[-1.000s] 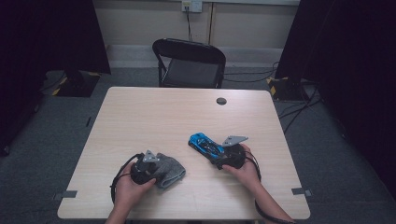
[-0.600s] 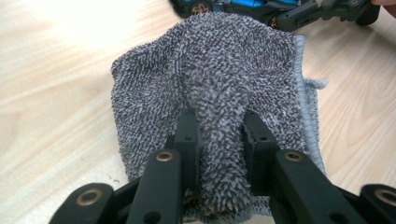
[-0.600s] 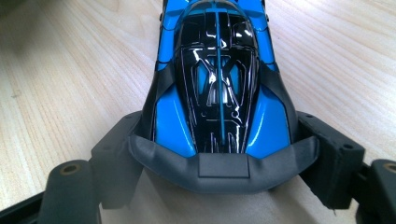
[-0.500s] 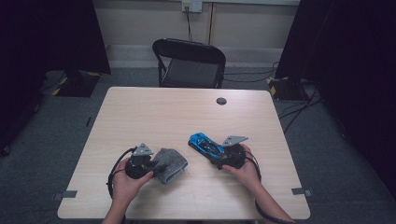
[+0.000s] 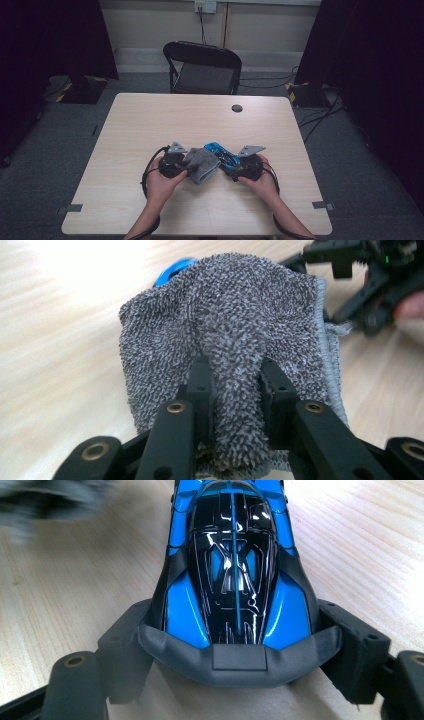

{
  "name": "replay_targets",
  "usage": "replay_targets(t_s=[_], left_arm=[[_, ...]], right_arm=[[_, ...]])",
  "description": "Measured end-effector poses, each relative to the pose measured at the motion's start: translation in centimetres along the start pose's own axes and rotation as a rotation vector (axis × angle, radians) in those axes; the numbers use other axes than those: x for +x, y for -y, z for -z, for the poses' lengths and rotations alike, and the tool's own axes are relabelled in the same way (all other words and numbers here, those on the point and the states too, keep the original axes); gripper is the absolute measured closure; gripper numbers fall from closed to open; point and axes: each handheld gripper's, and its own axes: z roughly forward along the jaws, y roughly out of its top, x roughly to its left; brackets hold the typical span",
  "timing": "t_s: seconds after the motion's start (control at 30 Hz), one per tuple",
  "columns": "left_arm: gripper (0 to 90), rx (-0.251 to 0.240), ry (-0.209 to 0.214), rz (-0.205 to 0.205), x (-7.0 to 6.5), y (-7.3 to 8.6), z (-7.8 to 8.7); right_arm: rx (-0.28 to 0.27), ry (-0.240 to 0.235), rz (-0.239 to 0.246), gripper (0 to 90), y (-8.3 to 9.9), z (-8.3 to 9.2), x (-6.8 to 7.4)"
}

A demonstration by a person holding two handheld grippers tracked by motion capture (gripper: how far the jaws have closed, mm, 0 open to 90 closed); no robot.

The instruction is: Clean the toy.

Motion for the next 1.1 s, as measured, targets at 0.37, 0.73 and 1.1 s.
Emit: replay_targets(t_s=[0.37, 0.73, 1.1], left_arm=[[71.2, 0.055, 0.018, -0.087, -3.1, -4.2, -5.1], [70.7, 0.122, -0.03, -0.156, -4.5, -4.4, -7.4], [70.7, 0.134, -0.063, -0.116, -3.4, -5.0, -7.4]], right_arm=[[0.0, 0.0, -0.001, 23.7, 0.0, 0.0, 0.0], [-0.001, 0.0, 0.0, 23.9, 0.0, 0.0, 0.0], [-0.001, -0.001, -0.001, 24.2, 0.0, 0.0, 0.0]])
